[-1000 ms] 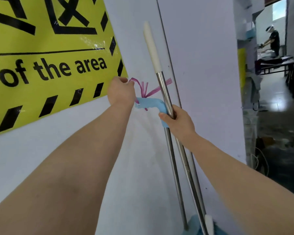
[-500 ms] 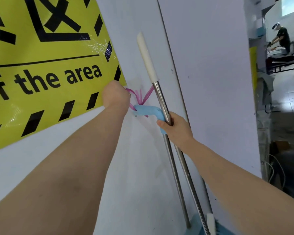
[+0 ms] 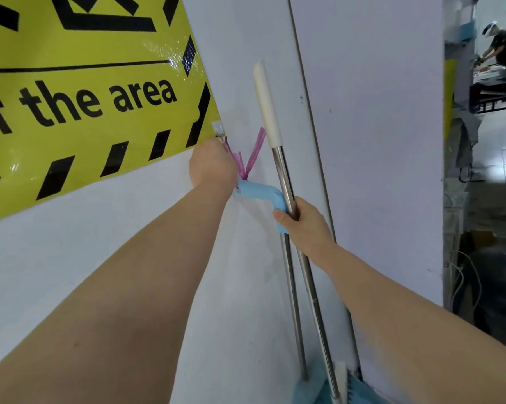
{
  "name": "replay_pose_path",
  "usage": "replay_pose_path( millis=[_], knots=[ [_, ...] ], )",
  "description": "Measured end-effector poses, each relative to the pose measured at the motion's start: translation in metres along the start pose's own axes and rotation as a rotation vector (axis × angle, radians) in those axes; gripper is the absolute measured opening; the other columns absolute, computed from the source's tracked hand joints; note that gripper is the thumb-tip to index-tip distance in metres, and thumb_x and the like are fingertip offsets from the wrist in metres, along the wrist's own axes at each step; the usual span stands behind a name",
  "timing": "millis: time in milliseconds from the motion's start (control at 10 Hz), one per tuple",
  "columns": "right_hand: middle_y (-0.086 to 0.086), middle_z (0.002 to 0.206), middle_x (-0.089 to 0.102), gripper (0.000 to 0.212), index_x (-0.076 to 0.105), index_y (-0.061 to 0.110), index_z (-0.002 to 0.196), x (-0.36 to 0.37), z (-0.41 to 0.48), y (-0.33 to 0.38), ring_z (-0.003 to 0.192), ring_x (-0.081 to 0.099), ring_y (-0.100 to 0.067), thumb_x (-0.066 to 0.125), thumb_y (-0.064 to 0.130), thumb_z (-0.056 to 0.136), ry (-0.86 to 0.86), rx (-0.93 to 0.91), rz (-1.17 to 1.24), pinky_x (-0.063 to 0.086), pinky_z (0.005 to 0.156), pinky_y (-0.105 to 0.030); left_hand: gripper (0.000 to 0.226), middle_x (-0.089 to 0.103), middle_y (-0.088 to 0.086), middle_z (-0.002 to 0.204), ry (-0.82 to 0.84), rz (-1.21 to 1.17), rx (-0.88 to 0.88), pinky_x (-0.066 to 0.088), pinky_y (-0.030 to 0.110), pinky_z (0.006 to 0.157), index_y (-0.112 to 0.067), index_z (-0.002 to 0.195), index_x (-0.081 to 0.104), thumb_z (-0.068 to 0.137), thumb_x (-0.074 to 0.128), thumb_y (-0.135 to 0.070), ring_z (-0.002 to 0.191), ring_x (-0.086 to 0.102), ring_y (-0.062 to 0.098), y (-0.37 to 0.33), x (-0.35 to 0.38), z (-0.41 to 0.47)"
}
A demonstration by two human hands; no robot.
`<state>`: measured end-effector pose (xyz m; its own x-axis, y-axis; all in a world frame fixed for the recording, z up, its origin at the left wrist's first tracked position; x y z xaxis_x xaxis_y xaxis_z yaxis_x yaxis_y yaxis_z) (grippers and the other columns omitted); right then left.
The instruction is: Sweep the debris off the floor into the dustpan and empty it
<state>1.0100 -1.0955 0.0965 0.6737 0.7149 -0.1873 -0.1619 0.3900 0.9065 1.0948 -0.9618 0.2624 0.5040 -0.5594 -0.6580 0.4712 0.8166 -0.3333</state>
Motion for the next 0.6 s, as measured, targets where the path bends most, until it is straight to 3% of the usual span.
replay_pose_path(
  millis=[200, 300, 400, 500, 600],
  knots=[
    [0.008, 0.066, 0.046, 0.026, 0.046, 0.024, 0.074, -0.002, -0.012, -0.008, 0.063, 0.044, -0.014, 0.063, 0.034, 0.092, 0.007, 0.025, -0.036, 0.037, 0.06, -0.026, 0.023, 0.071, 0.008, 0.103, 0.062, -0.128, -0.047, 0.049, 0.031, 0.076, -0.011, 0.104, 0.071, 0.091, 0.054, -0.018, 0.098, 0.066, 0.027, 0.004, 0.01, -0.032],
    [0.013, 0.081, 0.06, 0.018, 0.059, 0.026, 0.102, -0.007, -0.027, -0.017, 0.075, 0.057, -0.008, 0.066, 0.037, 0.089, -0.017, 0.078, -0.043, 0.045, 0.067, -0.023, 0.022, 0.071, 0.009, 0.103, 0.124, -0.221, -0.052, 0.048, 0.028, 0.076, -0.011, 0.104, 0.072, 0.088, 0.057, -0.015, 0.097, 0.065, 0.027, 0.01, 0.017, -0.05],
    [0.007, 0.104, 0.07, 0.036, 0.058, 0.025, 0.121, -0.012, -0.047, -0.028, 0.096, 0.065, -0.015, 0.067, 0.036, 0.088, -0.073, 0.146, -0.041, 0.051, 0.086, -0.031, 0.022, 0.071, 0.01, 0.101, 0.189, -0.307, -0.029, 0.047, 0.026, 0.072, -0.009, 0.101, 0.072, 0.088, 0.055, -0.015, 0.094, 0.066, 0.027, 0.017, 0.02, -0.07],
    [-0.001, 0.123, 0.063, 0.048, 0.051, 0.02, 0.134, -0.018, -0.077, -0.036, 0.111, 0.061, -0.019, 0.066, 0.031, 0.09, -0.13, 0.241, -0.055, 0.05, 0.098, -0.038, 0.02, 0.07, 0.012, 0.097, 0.257, -0.366, 0.031, 0.046, 0.026, 0.068, -0.006, 0.094, 0.07, 0.087, 0.053, -0.014, 0.091, 0.066, 0.027, 0.025, 0.025, -0.09],
    [-0.004, 0.125, 0.061, 0.044, 0.053, 0.016, 0.134, -0.022, -0.106, -0.037, 0.108, 0.059, -0.018, 0.064, 0.026, 0.092, -0.245, 0.28, -0.065, 0.05, 0.099, -0.039, 0.016, 0.07, 0.013, 0.091, 0.287, -0.392, 0.114, 0.045, 0.026, 0.066, -0.009, 0.08, 0.067, 0.085, 0.053, -0.013, 0.089, 0.066, 0.029, 0.034, 0.028, -0.107]
  ],
)
Point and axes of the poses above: each hand's wrist, its own z-axis towards the middle knuckle, its own x-axis out of the palm, y = z × x, the point moved 7 cm from there along z, towards the middle knuckle
